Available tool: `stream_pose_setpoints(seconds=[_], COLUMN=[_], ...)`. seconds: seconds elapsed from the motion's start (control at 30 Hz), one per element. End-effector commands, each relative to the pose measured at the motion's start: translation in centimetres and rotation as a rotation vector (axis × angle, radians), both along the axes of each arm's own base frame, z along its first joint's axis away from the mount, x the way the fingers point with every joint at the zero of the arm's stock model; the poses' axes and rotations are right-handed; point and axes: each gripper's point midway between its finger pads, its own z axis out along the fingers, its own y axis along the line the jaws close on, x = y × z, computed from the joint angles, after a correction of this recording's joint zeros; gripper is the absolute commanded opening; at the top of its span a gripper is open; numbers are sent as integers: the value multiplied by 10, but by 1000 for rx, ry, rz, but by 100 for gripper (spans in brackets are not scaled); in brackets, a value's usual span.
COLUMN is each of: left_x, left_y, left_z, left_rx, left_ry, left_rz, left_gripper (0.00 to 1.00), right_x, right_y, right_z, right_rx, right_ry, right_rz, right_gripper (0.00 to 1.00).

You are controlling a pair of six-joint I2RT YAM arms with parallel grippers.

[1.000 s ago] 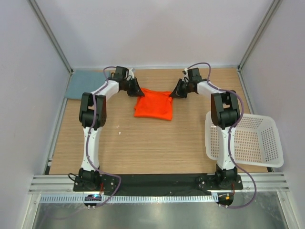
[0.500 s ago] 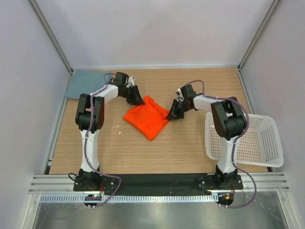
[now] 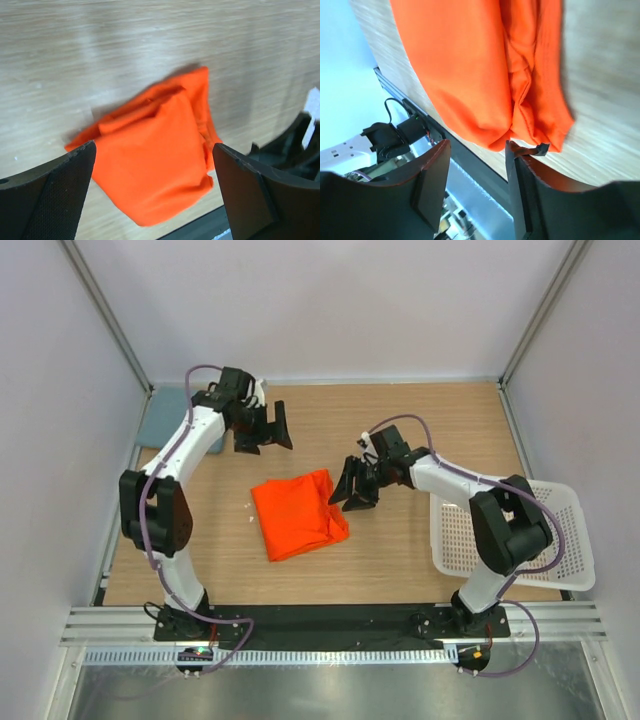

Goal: Fold and stack the t-shirts
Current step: Fold the tshirt

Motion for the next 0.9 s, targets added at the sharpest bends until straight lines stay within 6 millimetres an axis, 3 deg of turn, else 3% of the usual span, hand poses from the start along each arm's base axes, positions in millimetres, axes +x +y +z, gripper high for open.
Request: stream_pose_setpoints(seconds=[0.0, 0.1, 0.2, 0.23, 0.27, 0.37, 0.4, 0.43, 0.47, 0.53, 0.57, 0.6, 0.67, 0.7, 0.73, 0.77, 0.87], left_x=[-45, -72, -84, -84, -80, -84, -84, -85, -89, -86, -89, -87, -84, -96, -94, -100, -101], left_y=[-18, -49, -55, -52, -30, -30, -34, -34, -29, -40, -44, -49, -59, -55, -51, -65, -82], left_z=[26, 28, 21, 25, 26, 54, 59, 78, 63, 75, 66, 67, 61, 50, 42, 31, 28], left_rx=[50, 44, 69, 112, 256, 359, 324, 258, 247, 62, 22, -6, 34, 118, 195, 238, 279], left_ry=[21, 28, 40, 10, -49, -201, -219, -276, -252, -247, -224, -224, -177, -115, -111, -92, -83], left_rz=[-36, -42, 49, 76, 142, 145, 144, 176, 226, 259, 244, 251, 229, 218, 240, 213, 270], left_gripper=[100, 100, 100, 100, 100, 100, 100, 100, 100, 100, 100, 85, 72, 69, 68, 68, 55], right_x=[16, 34, 42, 42, 43, 38, 36, 34, 32, 29, 28, 28, 27, 28, 28, 29, 31], right_y=[-23, -41, -54, -56, -57, -65, -68, -71, -72, -74, -76, -76, -77, -77, -78, -78, -81], right_z=[17, 19, 20, 19, 21, 22, 22, 21, 22, 25, 26, 25, 23, 23, 22, 21, 18], right_rx=[-50, -91, -134, -144, -152, -191, -204, -215, -221, -221, -221, -219, -224, -223, -223, -223, -227], right_ry=[-83, -128, -144, -143, -156, -178, -175, -179, -183, -192, -191, -189, -185, -188, -185, -185, -184], right_rz=[34, 29, 36, 42, 45, 50, 52, 59, 57, 58, 57, 58, 66, 64, 63, 66, 64], right_gripper=[55, 57, 57, 57, 57, 58, 58, 58, 58, 58, 58, 58, 59, 59, 59, 59, 59])
